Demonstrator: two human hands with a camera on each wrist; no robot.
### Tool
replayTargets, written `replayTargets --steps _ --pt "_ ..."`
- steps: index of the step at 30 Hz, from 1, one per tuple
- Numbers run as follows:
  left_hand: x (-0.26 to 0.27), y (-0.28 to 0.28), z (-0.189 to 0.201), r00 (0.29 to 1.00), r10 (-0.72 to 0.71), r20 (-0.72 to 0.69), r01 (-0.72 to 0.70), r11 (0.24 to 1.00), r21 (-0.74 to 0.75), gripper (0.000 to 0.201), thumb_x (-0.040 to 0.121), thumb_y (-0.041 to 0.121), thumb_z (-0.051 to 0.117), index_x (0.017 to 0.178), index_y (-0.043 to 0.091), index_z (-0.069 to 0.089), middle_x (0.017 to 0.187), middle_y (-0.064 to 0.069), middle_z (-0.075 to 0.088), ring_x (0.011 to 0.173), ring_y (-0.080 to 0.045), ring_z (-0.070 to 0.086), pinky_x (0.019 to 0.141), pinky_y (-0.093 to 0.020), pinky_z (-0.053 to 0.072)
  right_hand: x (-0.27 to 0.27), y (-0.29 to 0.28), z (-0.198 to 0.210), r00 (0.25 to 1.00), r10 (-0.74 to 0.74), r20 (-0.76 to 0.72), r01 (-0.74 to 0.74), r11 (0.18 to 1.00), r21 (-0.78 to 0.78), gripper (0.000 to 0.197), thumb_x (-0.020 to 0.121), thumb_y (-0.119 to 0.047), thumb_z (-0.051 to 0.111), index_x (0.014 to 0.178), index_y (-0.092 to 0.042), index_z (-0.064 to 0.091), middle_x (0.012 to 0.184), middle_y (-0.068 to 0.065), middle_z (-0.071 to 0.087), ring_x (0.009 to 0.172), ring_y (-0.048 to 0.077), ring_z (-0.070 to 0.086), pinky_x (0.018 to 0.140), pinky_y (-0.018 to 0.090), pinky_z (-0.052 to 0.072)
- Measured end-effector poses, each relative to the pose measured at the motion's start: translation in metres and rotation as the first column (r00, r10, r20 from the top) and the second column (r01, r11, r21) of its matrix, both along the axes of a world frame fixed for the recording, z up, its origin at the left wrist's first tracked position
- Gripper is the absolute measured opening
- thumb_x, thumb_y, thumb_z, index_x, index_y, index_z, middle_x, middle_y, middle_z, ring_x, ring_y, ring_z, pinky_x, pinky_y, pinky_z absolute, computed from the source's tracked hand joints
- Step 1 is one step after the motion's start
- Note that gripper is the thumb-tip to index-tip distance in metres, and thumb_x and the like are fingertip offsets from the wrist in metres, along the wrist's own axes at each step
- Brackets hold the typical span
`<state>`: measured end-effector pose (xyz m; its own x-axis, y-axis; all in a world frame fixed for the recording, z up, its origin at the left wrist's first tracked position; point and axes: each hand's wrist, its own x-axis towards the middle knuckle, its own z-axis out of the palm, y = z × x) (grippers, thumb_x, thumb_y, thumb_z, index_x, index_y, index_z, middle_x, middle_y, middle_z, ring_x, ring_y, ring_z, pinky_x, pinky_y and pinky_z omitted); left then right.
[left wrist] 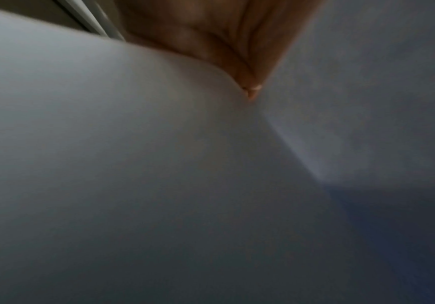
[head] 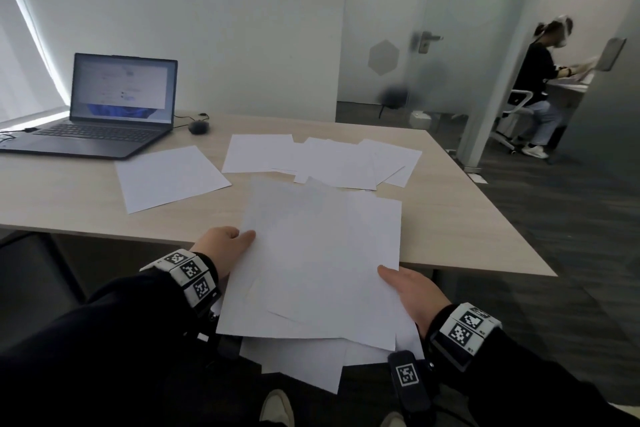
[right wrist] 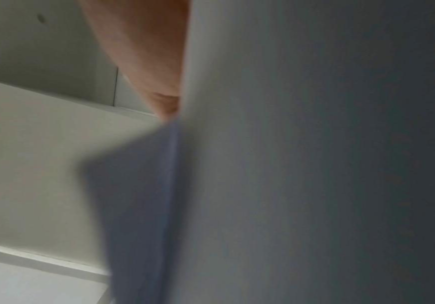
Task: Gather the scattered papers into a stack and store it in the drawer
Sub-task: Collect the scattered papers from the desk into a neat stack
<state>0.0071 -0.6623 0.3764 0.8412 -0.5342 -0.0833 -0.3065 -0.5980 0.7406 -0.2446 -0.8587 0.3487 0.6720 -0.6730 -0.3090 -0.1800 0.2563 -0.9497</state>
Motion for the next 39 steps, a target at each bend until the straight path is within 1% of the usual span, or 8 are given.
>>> replayTargets --steps 6,9,12,16,20,27,35,39 --pt "-0.024 -0.004 -0.004 0.999 -0.048 -0.006 0.048 0.997 0.06 0.056 0.097 0.053 0.039 0.085 0.006 0.066 0.08 -0.01 0.067 0.082 -0.028 0.064 0.073 -0.034 0.043 0.003 0.006 -0.002 0.995 0.073 0.06 -0.076 0.996 0.05 0.021 0.097 -0.008 0.058 0.111 0.002 0.069 0.103 0.017 0.076 0.08 0.026 0.075 0.066 0.031 0.06" --pt "-0.033 -0.003 -0.013 0.989 -0.137 0.048 0.125 0.972 0.201 0.046 0.09 0.061 0.046 0.089 0.015 0.054 0.086 -0.001 0.061 0.08 -0.021 0.059 0.067 -0.032 0.041 0.003 0.004 -0.005 0.996 0.072 0.061 -0.074 0.997 0.037 0.024 0.097 -0.006 0.057 0.116 0.004 0.067 0.11 0.023 0.073 0.086 0.031 0.073 0.073 0.036 0.06" --pt "-0.031 0.005 -0.024 0.97 -0.122 -0.209 0.148 0.982 0.116 0.058 0.073 0.063 0.063 0.108 0.018 0.058 0.103 0.001 0.069 0.09 -0.019 0.067 0.084 -0.036 0.054 0.002 0.0 -0.004 0.995 0.067 0.07 -0.07 0.997 0.041 0.023 0.097 -0.007 0.056 0.115 0.004 0.067 0.106 0.021 0.075 0.085 0.031 0.073 0.074 0.037 0.059" --pt "-0.04 0.007 -0.023 0.867 -0.198 -0.457 0.154 0.979 -0.132 0.029 0.09 0.025 0.067 0.11 0.004 0.067 0.104 -0.011 0.074 0.092 -0.026 0.072 0.092 -0.042 0.054 0.005 -0.002 0.002 0.988 0.126 0.086 -0.125 0.992 -0.022 0.018 0.09 -0.001 0.062 0.107 0.0 0.068 0.087 0.012 0.078 0.075 0.026 0.074 0.07 0.034 0.058" --pt "-0.042 -0.006 -0.006 0.87 -0.225 -0.438 0.063 0.933 -0.354 0.024 0.091 0.003 0.061 0.114 -0.001 0.064 0.109 -0.021 0.071 0.092 -0.035 0.069 0.089 -0.046 0.055 0.014 -0.011 0.014 0.97 0.24 0.034 -0.229 0.954 -0.196 0.043 0.068 -0.009 0.066 0.111 -0.007 0.065 0.095 0.009 0.078 0.086 0.028 0.073 0.075 0.037 0.057" --pt "-0.022 -0.049 0.054 0.957 -0.227 -0.183 0.074 0.796 -0.601 0.018 0.086 0.007 0.068 0.098 0.02 0.068 0.101 -0.007 0.075 0.094 -0.031 0.071 0.091 -0.053 0.054 0.039 -0.044 0.079 0.978 0.081 0.193 0.044 0.823 -0.567 0.025 0.076 -0.02 0.069 0.098 -0.031 0.07 0.105 -0.002 0.077 0.097 0.019 0.073 0.089 0.044 0.057" --pt "0.002 -0.103 0.097 0.986 -0.161 -0.033 0.086 0.679 -0.729 0.024 0.069 0.031 0.07 0.093 0.037 0.07 0.102 0.003 0.075 0.097 -0.024 0.07 0.095 -0.05 0.052 0.075 -0.074 0.13 0.92 -0.003 0.392 0.239 0.798 -0.554 0.025 0.091 -0.004 0.062 0.098 -0.027 0.07 0.096 -0.009 0.077 0.094 0.016 0.074 0.086 0.037 0.058" --pt "0.01 -0.11 0.077 0.987 -0.149 -0.059 0.064 0.704 -0.707 0.023 0.077 0.015 0.072 0.095 0.028 0.068 0.1 0.002 0.075 0.097 -0.022 0.07 0.095 -0.049 0.052 0.078 -0.079 0.113 0.931 -0.004 0.366 0.221 0.803 -0.553 0.023 0.093 -0.007 0.062 0.097 -0.028 0.071 0.091 -0.013 0.078 0.089 0.008 0.074 0.083 0.032 0.058"
